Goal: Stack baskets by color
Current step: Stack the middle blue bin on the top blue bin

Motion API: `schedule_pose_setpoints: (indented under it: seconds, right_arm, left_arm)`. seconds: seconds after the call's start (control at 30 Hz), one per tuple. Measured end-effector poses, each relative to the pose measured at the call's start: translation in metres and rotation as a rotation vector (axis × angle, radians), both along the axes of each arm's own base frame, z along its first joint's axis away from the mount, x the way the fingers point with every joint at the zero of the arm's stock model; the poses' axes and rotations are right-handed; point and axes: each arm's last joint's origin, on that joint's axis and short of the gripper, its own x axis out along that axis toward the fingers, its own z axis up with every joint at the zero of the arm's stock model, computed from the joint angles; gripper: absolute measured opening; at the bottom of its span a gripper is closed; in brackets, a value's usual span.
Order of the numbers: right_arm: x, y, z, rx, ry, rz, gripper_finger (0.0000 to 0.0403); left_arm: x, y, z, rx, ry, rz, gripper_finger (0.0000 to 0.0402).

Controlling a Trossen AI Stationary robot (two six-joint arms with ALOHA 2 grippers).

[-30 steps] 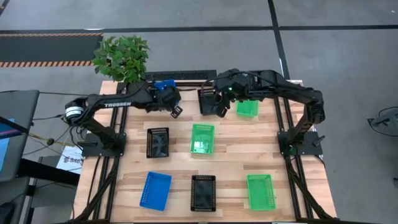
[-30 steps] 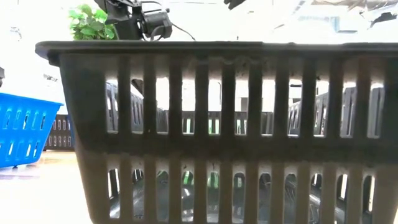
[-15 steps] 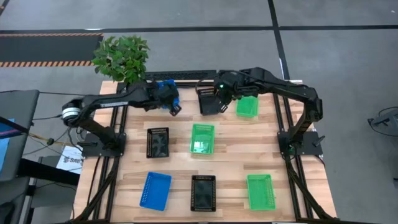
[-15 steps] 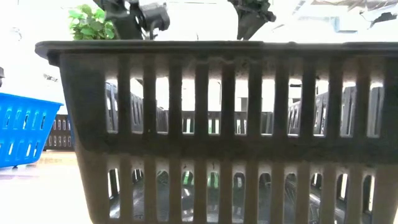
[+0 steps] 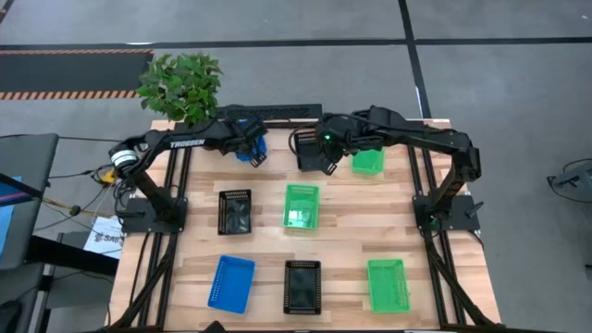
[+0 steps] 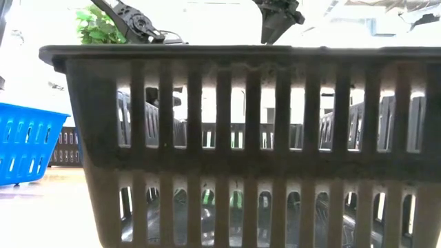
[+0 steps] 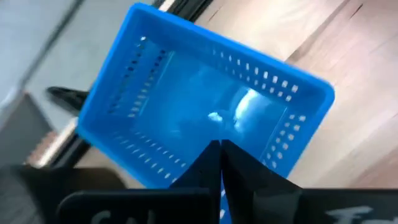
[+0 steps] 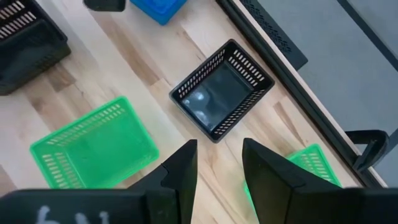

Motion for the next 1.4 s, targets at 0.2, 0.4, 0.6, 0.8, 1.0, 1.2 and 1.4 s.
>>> schedule_pose_setpoints:
  seconds: [0.2,0.4,0.6,0.8,1.0,1.2,1.4]
  right_arm:
    - [0.0,0.0,0.0,0.0,0.0,0.001,0.0148]
    - [0.0,0.0,0.0,0.0,0.0,0.0,0.0145]
    - [0.001,0.003,0.0,0.0,0.0,0.009,0.0145]
    - [0.002,0.007,0.001,-0.001,-0.012,0.023,0.014]
    - [0.003,0.009,0.001,-0.002,-0.017,0.027,0.0139]
    - [0.003,0.008,0.001,-0.004,-0.022,0.027,0.0136]
    - [0.004,0.008,0.002,-0.012,-0.029,0.042,0.0138]
  left_arm:
    - [0.001,0.002,-0.008,-0.033,0.037,-0.07,0.0]
    - [0.008,0.002,-0.029,-0.093,0.087,-0.115,0.0]
    - [0.012,-0.004,-0.032,-0.168,0.054,-0.141,0.0]
    - [0.016,-0.015,-0.023,-0.244,-0.003,-0.2,0.0]
    - [0.028,-0.033,-0.023,-0.345,-0.073,-0.313,0.0]
    - [0.043,-0.057,-0.016,-0.357,-0.117,-0.396,0.0]
    - [0.044,-0.076,0.043,-0.179,-0.16,-0.288,0.0]
